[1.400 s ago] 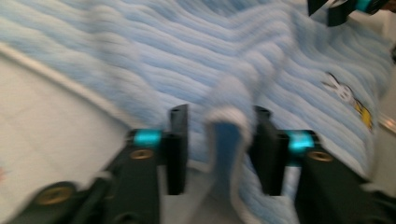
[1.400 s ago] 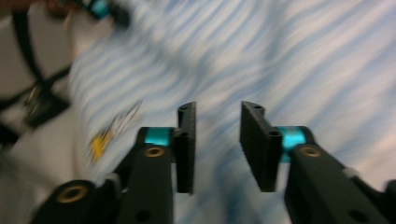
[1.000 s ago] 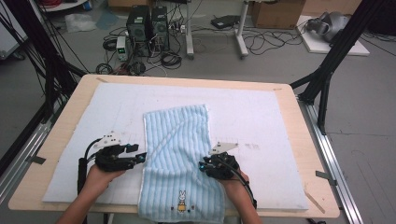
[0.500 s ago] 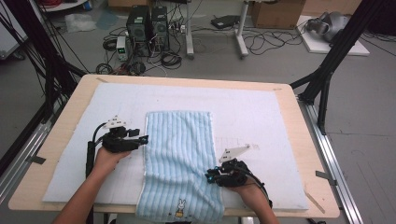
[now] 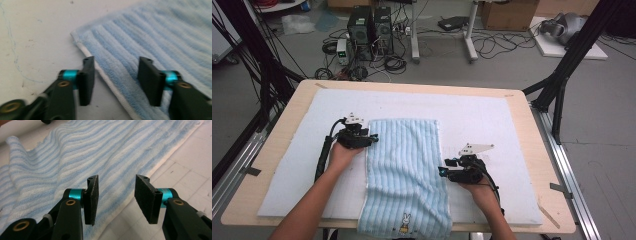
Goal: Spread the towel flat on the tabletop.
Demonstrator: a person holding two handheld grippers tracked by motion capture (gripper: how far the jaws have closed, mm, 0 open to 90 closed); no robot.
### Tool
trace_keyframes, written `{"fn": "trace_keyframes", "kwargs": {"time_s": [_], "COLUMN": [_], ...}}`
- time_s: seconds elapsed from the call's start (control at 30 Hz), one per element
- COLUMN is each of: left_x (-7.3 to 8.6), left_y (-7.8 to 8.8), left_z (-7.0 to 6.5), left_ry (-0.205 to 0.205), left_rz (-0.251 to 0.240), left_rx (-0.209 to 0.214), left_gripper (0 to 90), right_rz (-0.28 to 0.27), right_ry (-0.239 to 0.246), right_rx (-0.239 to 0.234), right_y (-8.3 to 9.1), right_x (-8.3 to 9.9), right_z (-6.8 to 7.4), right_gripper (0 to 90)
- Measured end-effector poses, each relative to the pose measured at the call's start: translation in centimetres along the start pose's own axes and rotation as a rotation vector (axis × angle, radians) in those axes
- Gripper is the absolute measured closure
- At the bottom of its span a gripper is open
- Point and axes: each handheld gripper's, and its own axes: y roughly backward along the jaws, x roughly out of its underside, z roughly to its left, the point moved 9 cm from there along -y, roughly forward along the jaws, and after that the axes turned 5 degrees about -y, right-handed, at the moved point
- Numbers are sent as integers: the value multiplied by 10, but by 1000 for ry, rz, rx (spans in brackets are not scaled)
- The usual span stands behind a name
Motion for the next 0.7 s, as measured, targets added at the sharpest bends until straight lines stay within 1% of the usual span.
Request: {"fn": "trace_keyframes", "kwargs": {"time_s": [0.03,0.07,0.1,0.13,0.17,0.2,0.23,0.27,0.3,0.33,0.37,0.4,0.43,0.5,0.53,0.57,0.63,0.7], "left_x": [-2,-4,-5,-6,-8,-9,-8,-6,-6,-6,-7,-8,-8,-9,-9,-9,-10,-11], "left_y": [-2,-3,-4,-5,-6,-7,-8,-8,-9,-8,-7,-6,-5,-3,-2,-1,1,3], "left_z": [-3,-5,-5,-2,3,10,16,20,21,23,25,26,27,29,28,28,28,28], "left_ry": [-12,-37,-66,-73,-60,-37,-8,20,49,58,71,99,120,138,149,147,151,151], "left_rz": [0,1,9,13,15,2,-7,-4,-19,-26,-32,-41,-50,-54,-62,-61,-70,-79], "left_rx": [8,3,-23,-40,-61,-87,-98,-85,-67,-70,-79,-79,-73,-71,-58,-51,-37,-34], "left_gripper": [676,751,838,848,854,854,855,854,845,817,740,630,564,475,455,453,443,442], "right_rz": [1,2,4,3,6,6,6,4,1,-7,-14,-17,-21,-38,-48,-58,-62,-48], "right_ry": [1,2,4,5,4,6,3,6,-2,-1,-3,-7,-12,-13,-12,-11,-14,-5], "right_rx": [4,5,9,10,15,21,26,35,41,46,56,64,81,112,129,150,176,194], "right_y": [0,0,-1,-1,-1,-2,-2,-1,-1,-1,-2,-3,-4,-7,-9,-13,-22,-36], "right_x": [0,0,0,0,1,1,0,0,0,-1,-3,-5,-7,-17,-22,-31,-44,-57], "right_z": [0,-1,-1,-1,-2,-2,-3,-4,-5,-7,-9,-12,-16,-26,-30,-37,-48,-58], "right_gripper": [535,535,533,533,534,534,534,534,532,527,520,515,509,498,494,486,477,476]}}
